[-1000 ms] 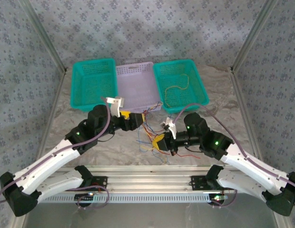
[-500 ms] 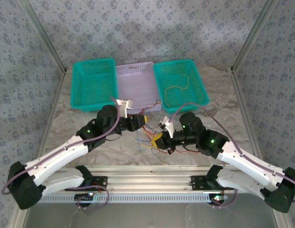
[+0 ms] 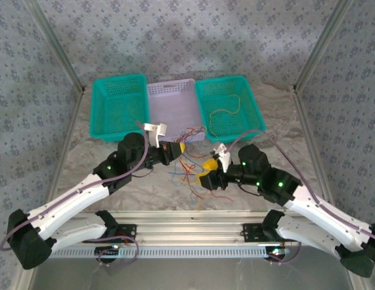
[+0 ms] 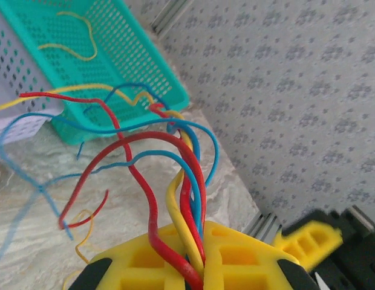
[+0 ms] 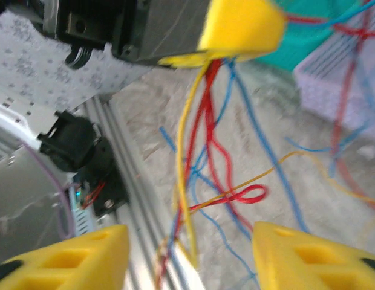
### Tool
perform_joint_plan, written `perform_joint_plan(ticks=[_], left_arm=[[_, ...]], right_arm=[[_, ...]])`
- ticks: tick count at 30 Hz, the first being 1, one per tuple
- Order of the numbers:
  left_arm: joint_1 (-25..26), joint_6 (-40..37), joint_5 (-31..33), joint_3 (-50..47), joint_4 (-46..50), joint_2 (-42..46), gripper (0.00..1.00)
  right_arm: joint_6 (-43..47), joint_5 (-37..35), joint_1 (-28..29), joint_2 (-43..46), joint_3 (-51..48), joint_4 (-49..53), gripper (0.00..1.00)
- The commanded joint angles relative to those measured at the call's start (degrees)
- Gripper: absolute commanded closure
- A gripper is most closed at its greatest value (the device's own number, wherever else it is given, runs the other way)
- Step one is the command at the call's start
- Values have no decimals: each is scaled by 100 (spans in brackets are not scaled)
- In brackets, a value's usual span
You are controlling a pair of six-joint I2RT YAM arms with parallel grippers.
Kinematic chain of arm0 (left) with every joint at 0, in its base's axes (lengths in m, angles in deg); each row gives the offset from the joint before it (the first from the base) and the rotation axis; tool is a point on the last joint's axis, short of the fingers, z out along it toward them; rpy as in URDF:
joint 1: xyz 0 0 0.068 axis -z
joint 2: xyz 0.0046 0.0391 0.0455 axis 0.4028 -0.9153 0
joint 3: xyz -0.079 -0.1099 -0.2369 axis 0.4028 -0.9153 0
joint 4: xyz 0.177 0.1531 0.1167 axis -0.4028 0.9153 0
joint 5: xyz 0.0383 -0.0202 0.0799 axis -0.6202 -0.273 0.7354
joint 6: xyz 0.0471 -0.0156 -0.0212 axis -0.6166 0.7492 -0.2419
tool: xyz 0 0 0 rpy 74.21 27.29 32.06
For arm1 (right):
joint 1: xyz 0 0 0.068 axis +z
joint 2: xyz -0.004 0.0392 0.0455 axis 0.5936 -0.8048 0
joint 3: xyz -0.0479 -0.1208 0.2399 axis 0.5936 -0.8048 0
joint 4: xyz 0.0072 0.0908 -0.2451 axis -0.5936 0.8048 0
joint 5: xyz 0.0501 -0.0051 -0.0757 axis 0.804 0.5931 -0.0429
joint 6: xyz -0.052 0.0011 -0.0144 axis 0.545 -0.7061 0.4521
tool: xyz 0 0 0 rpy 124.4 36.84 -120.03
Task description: Untangle the cables
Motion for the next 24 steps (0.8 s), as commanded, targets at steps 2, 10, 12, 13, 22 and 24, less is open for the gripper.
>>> perform_joint_plan(ticks=[2, 10, 12, 13, 22, 24], left_arm=[[-37, -163, -325, 157, -721, 286, 100], [-36, -163, -573, 43, -1024, 429, 100], [-32, -154, -566, 34, -1006, 368, 100], [-34, -136, -561, 13, -1027, 341, 100], [-20, -58, -531, -76, -920, 60, 100], [-13, -51, -483, -159, -945, 44, 100]], right_arm=[[-374, -1093, -186, 394, 123, -159, 30], [-712, -1166, -800, -195, 433, -169, 31], [-812, -1090, -932, -387, 452, -218, 32], [-901, -1131, -1009, -493, 454, -263, 32], [-1856, -2347, -1549, -1632, 706, 526, 33], [-1986, -2456, -1642, -1886, 646, 511, 31]])
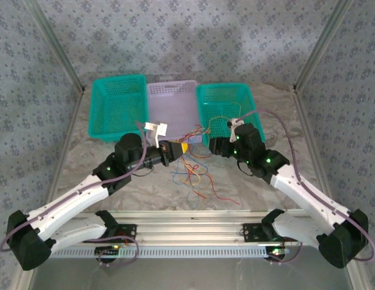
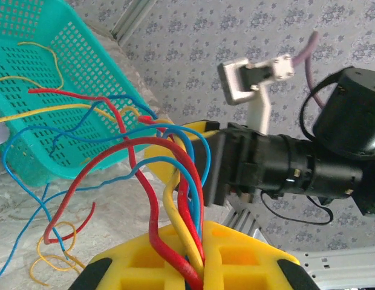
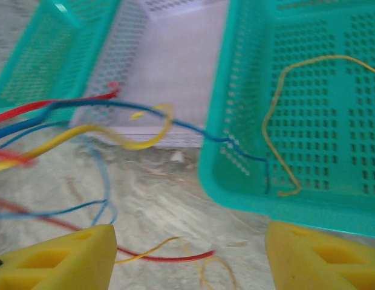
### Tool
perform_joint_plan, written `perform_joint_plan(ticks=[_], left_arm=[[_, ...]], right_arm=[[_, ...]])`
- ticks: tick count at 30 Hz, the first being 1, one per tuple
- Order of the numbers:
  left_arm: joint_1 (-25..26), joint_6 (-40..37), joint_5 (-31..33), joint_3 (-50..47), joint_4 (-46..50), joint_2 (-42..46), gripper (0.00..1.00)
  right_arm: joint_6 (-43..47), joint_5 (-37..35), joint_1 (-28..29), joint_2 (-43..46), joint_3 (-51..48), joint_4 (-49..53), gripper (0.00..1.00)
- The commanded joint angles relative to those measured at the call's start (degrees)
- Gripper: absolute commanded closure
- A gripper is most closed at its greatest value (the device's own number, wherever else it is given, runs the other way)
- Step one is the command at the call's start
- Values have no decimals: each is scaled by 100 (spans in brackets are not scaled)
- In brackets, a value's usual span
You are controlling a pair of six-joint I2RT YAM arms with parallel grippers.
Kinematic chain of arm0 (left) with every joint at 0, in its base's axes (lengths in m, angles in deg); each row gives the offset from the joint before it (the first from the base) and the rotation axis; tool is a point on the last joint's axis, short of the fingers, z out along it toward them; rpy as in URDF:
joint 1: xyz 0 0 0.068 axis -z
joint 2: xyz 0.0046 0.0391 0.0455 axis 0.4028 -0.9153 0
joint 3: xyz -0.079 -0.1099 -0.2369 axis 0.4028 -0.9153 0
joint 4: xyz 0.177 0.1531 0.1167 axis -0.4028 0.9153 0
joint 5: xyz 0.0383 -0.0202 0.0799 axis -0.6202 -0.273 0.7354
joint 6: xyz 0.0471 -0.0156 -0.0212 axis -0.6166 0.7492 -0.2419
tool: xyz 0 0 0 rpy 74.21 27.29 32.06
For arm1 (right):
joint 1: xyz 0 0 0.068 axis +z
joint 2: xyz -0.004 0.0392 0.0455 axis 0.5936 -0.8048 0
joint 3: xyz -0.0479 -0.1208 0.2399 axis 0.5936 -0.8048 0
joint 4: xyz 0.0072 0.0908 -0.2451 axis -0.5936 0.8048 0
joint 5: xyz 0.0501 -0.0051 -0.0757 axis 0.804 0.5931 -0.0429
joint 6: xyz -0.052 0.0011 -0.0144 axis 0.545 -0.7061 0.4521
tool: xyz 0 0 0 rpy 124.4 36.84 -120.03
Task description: Untangle the cables
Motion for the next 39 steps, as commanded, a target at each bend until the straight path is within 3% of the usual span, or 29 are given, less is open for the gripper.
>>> perform_joint_plan(ticks=[1, 7, 16, 33, 39], left_arm=[[3, -25, 6, -92, -502, 46, 100], [108, 109, -2, -329, -1146, -97, 100], [279, -384, 776, -213, -1270, -307, 100], [282, -826, 1329, 550, -2395, -1572, 100], [279, -774, 1259, 919, -2497, -1916, 100]], right_arm=[[-503, -567, -136, -314, 90, 282, 30], [-1213, -753, -500, -918, -216, -275, 26], [-1962, -1115, -810, -1495, -583, -664, 25], [-2077, -873, -1029, -2738, -445, -816, 25], [-1969, -699, -1154, -2829, -220, -699, 26]])
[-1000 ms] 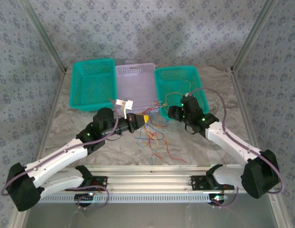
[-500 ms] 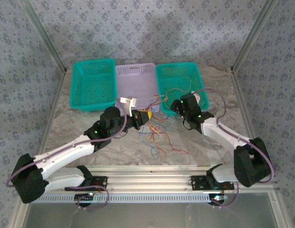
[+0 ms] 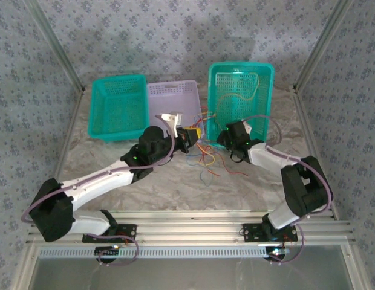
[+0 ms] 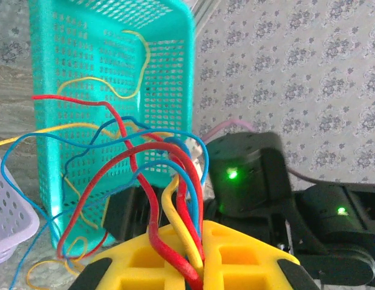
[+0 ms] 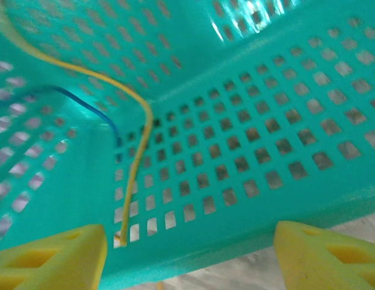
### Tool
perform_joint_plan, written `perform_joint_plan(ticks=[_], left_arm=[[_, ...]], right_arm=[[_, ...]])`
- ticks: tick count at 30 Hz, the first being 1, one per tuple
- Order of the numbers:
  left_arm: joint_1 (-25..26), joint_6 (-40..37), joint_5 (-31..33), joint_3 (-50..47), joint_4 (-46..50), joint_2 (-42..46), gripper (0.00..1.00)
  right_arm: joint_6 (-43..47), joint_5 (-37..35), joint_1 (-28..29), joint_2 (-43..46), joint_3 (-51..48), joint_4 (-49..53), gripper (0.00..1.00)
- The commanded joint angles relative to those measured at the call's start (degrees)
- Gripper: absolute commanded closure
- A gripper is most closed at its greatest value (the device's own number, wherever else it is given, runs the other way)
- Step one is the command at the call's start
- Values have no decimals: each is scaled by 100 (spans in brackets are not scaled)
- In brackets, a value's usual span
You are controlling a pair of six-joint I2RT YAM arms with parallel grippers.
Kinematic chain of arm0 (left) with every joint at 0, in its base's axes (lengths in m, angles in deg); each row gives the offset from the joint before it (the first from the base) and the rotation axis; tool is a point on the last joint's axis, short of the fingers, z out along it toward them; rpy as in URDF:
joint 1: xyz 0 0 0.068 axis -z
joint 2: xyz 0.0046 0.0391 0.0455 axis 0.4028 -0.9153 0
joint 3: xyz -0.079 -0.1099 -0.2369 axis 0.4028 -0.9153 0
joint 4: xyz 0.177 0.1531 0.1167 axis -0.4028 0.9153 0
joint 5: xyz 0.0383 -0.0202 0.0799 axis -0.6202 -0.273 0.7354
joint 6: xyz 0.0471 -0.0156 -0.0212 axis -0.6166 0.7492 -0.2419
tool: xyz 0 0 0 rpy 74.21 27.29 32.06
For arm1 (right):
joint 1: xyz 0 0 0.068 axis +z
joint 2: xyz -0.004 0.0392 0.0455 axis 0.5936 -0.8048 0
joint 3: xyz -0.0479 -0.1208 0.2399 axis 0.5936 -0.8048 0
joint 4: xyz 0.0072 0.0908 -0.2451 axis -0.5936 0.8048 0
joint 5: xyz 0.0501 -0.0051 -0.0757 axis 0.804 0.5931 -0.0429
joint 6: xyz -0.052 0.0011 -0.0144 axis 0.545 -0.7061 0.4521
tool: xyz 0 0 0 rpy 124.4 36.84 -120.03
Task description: Untangle the cables
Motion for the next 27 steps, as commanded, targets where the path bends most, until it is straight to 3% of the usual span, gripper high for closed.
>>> perform_joint_plan(ticks=[1, 16, 23, 27], left_arm=[[19, -73, -9, 522, -618, -63, 100], [193, -162, -387, 892, -273, 51, 100], [366, -290, -422, 1054, -32, 673, 100], [484, -427, -334, 1045, 771, 1244, 100]], right_arm=[[-7, 160, -112, 19, 85, 667, 26], [853, -370, -233, 1310, 835, 1622, 24], [1298, 8, -360, 1968, 848, 1453, 23], [1513, 576, -281, 2440, 677, 1308, 23]])
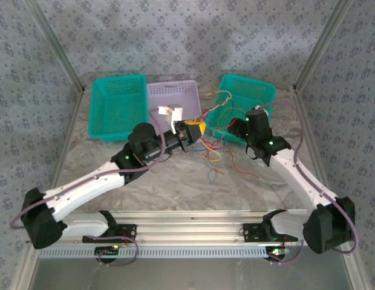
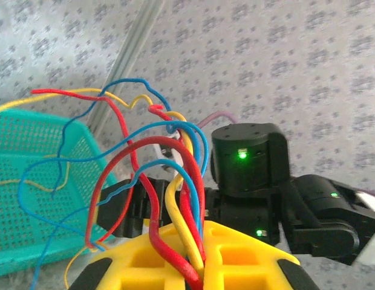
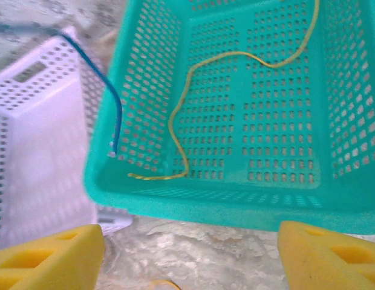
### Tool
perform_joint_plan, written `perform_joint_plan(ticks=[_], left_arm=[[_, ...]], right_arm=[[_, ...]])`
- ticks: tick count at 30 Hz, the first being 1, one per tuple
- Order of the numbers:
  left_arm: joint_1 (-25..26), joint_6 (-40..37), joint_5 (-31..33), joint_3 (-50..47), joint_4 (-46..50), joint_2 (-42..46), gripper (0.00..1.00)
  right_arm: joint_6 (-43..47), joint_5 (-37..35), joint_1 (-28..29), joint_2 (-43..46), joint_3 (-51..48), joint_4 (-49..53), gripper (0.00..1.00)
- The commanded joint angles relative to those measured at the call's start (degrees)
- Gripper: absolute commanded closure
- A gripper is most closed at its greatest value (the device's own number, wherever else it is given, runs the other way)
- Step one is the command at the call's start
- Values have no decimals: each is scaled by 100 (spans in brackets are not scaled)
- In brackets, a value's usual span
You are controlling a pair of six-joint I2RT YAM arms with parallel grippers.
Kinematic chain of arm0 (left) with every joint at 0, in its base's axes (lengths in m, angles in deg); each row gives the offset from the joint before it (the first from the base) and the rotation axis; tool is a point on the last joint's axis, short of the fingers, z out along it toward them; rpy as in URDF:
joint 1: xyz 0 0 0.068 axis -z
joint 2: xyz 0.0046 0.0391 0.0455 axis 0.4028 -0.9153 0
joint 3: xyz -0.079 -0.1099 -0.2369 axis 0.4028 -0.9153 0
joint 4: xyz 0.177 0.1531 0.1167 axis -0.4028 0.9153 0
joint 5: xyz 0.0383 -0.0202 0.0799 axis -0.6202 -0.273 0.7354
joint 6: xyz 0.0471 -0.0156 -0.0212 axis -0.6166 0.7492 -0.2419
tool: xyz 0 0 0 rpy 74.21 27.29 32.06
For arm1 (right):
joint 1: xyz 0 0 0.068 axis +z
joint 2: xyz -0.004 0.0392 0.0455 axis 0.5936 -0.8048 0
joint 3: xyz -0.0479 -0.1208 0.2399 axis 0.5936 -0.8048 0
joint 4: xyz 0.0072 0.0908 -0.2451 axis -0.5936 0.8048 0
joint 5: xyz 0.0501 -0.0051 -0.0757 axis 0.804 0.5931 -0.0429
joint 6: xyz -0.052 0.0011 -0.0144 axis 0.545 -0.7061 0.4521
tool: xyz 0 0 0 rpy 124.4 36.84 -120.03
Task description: Untangle the cables
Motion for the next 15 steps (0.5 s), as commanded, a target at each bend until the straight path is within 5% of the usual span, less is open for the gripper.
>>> perform_joint_plan(ticks=[1, 6, 15], left_arm=[[79, -165, -24, 233, 532, 607, 100], [73, 203, -174, -290, 1410, 1334, 100], [21, 188, 222, -1098, 2157, 2241, 100]], right_arm=[[428, 614, 150, 494, -153, -177, 23], [954, 1301, 691, 1326, -636, -964, 21], [765, 3831, 888, 2093, -1402, -2237, 25]])
